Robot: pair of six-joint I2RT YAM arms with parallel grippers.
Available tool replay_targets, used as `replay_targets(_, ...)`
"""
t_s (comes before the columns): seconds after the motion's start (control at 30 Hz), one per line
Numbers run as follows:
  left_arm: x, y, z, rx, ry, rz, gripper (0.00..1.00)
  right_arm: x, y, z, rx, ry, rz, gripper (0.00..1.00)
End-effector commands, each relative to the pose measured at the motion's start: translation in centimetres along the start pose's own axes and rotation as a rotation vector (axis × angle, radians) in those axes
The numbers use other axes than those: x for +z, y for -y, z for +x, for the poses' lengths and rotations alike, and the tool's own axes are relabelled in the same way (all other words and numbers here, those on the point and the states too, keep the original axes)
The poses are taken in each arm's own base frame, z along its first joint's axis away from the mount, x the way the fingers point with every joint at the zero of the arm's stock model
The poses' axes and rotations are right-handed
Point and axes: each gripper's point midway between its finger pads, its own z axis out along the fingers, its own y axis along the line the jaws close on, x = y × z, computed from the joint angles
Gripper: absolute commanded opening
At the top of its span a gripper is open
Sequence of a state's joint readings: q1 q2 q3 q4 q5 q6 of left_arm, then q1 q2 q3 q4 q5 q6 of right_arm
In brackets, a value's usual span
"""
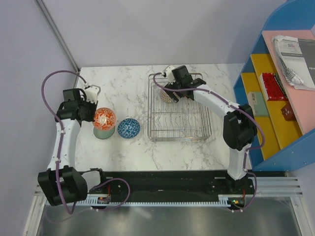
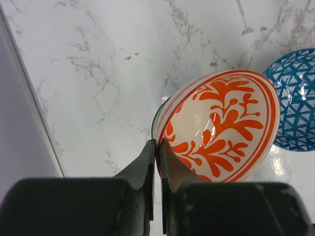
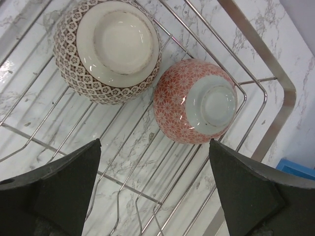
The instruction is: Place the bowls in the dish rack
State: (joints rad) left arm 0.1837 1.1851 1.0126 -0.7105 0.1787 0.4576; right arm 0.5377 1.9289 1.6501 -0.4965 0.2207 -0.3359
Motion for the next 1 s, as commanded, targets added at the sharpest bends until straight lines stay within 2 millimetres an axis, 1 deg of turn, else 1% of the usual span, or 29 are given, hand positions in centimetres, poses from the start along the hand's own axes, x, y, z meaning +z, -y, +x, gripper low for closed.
replay_targets(0.0, -3.7, 0.1, -5.8, -0.029, 0.214, 0.006, 0.02, 1.7, 0.8, -0.5, 0.013, -0.005, 0.040, 0.98)
replay_targets(0.1, -4.4, 0.7, -6.9, -0.040, 0.258, 0.037, 0.02, 3.1, 1.2, -0.6, 0.023, -0.019, 0.074, 0.98)
replay_targets(0.17, -4.6, 0.9, -7.2, -0.045, 0.277, 0.049, 0.02, 3.9, 2.0, -1.1, 0.032, -0.018, 0.122, 0.98)
replay_targets(0.23, -4.6, 1.2, -7.1, -0.047, 0.282, 0.062, 0.02, 4.3, 2.5, -1.4, 0.036, -0.019, 0.152, 0.98)
replay_targets(0.3, -4.6, 1.2, -7.1, -0.045, 0.286, 0.059, 0.02, 5.3, 2.6, -1.8, 0.034, -0.019, 0.167, 0.98)
replay_targets(0.33, -4.5, 1.3, -6.9, -0.046, 0.285, 0.059, 0.02, 5.5, 2.9, -1.9, 0.033, -0.018, 0.177, 0.98)
replay_targets(0.37, -4.5, 1.3, -6.9, -0.042, 0.291, 0.058, 0.02, 6.2, 3.1, -1.9, 0.034, -0.026, 0.200, 0.98)
replay_targets(0.47, -4.4, 1.5, -6.6, -0.038, 0.293, 0.058, 0.02, 7.3, 3.3, -2.3, 0.029, -0.027, 0.225, 0.98)
replay_targets(0.53, -4.4, 1.5, -6.5, -0.038, 0.295, 0.056, 0.02, 7.7, 3.3, -2.7, 0.025, -0.019, 0.235, 0.98)
replay_targets(0.63, -4.2, 1.5, -6.3, -0.036, 0.292, 0.050, 0.02, 8.5, 2.8, -3.1, 0.007, -0.017, 0.238, 0.98)
replay_targets(0.67, -4.2, 1.4, -6.2, -0.037, 0.291, 0.049, 0.02, 8.7, 2.3, -3.6, -0.001, -0.011, 0.236, 0.98)
replay_targets(0.97, -3.7, 1.6, -5.7, -0.036, 0.286, 0.053, 0.02, 9.5, -0.4, -4.9, -0.022, 0.020, 0.214, 0.98)
